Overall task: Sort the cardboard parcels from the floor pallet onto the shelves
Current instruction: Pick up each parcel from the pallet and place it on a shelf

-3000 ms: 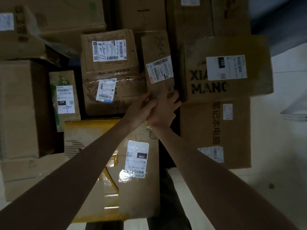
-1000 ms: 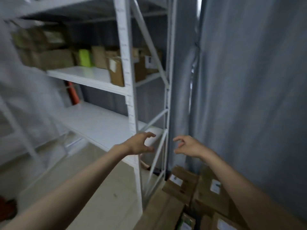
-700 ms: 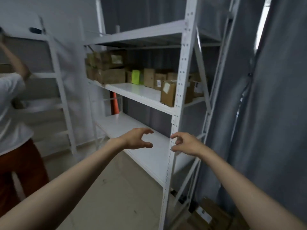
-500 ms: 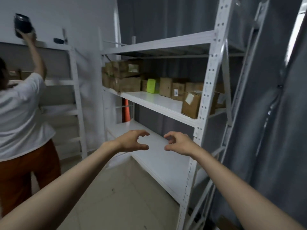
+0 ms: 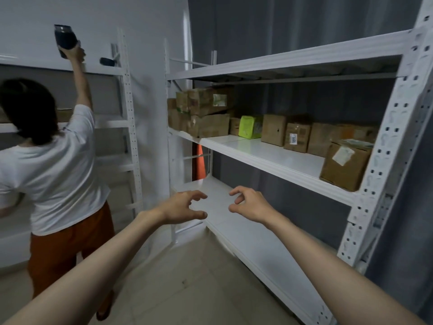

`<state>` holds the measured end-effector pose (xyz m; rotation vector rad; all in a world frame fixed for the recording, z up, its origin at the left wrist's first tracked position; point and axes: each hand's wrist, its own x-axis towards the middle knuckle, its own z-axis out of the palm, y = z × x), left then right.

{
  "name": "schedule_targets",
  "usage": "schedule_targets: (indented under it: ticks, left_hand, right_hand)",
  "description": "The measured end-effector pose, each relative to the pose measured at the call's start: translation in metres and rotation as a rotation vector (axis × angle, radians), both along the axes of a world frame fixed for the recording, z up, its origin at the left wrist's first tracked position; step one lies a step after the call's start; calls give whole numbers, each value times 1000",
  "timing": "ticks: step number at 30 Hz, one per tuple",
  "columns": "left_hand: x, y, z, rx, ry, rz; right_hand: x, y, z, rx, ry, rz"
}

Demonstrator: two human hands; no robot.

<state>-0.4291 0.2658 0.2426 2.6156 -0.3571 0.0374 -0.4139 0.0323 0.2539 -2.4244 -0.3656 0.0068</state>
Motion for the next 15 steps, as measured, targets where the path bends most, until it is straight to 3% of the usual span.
schedule_targets:
  ticks: [15]
  left_hand:
    - [214, 57, 33, 33, -100, 74]
  right_hand:
    - [243, 59, 33, 85, -149, 40]
